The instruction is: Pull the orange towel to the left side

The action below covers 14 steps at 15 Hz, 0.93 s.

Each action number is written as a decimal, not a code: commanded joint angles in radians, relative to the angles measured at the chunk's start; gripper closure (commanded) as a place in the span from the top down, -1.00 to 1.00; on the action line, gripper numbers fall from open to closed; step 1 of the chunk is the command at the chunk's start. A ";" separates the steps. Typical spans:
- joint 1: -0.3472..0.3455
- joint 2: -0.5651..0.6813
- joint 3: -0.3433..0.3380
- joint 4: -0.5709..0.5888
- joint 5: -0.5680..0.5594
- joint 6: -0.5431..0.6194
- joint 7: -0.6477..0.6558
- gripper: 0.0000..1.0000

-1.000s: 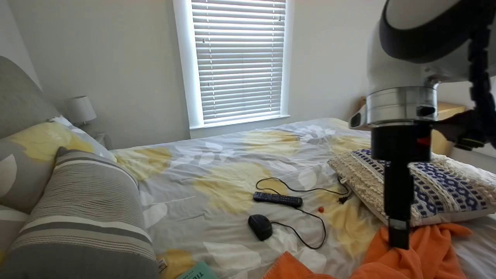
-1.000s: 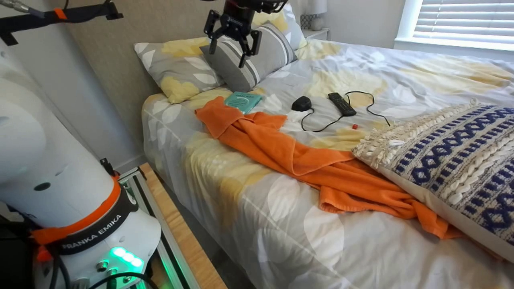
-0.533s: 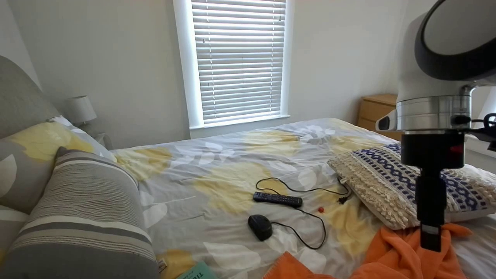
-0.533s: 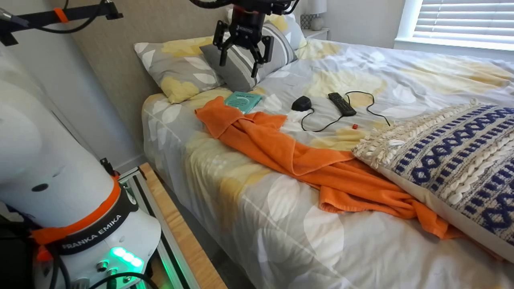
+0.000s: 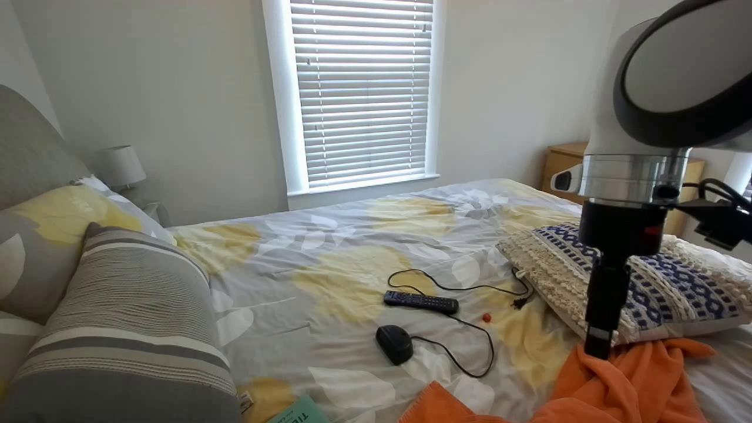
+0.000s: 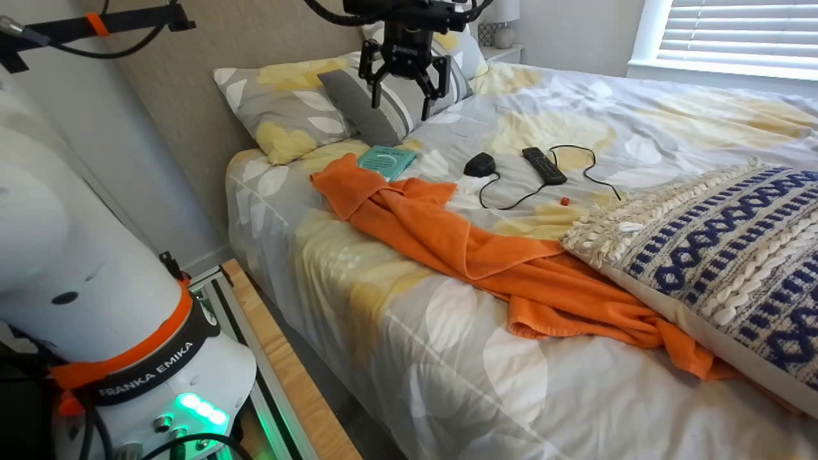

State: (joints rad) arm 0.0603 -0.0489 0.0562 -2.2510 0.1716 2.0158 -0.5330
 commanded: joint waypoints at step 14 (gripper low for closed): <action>-0.017 0.255 0.048 0.009 0.038 0.360 -0.078 1.00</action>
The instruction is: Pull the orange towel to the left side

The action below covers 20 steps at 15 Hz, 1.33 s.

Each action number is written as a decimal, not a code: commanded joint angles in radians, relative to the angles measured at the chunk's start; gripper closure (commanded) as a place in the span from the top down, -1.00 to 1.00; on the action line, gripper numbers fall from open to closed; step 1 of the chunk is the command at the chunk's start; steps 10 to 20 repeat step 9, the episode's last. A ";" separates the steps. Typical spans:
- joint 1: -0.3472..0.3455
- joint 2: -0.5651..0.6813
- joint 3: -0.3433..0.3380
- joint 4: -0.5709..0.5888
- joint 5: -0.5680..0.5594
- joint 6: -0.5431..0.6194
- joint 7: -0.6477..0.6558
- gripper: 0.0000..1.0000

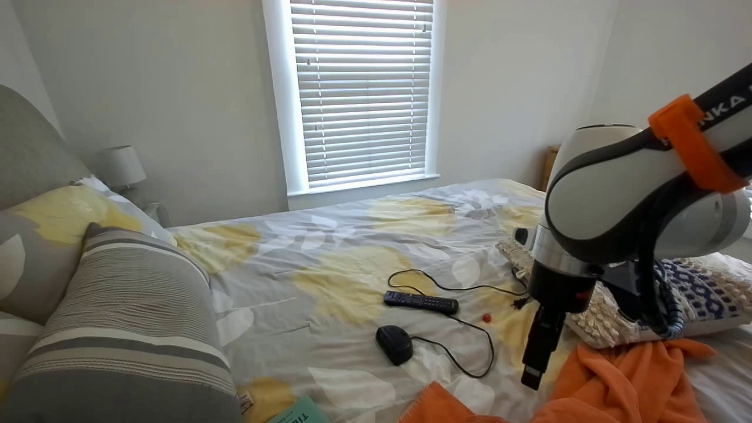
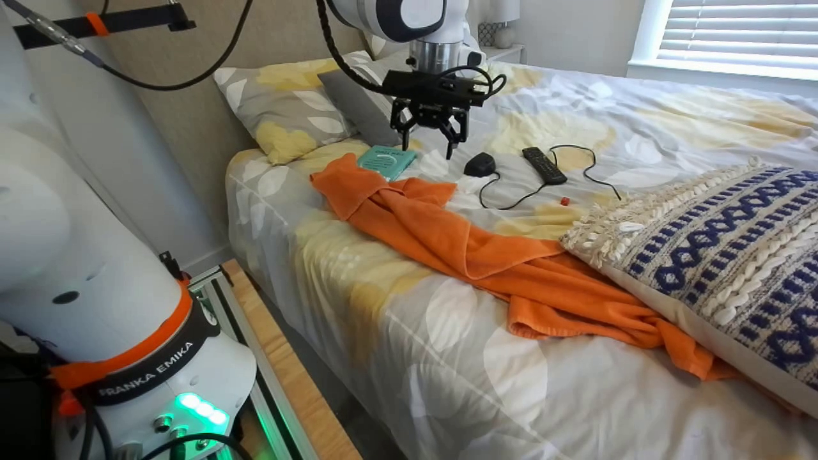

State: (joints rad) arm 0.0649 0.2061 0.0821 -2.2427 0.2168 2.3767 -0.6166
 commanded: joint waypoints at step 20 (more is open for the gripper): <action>-0.022 0.002 0.022 0.010 -0.008 -0.001 0.005 1.00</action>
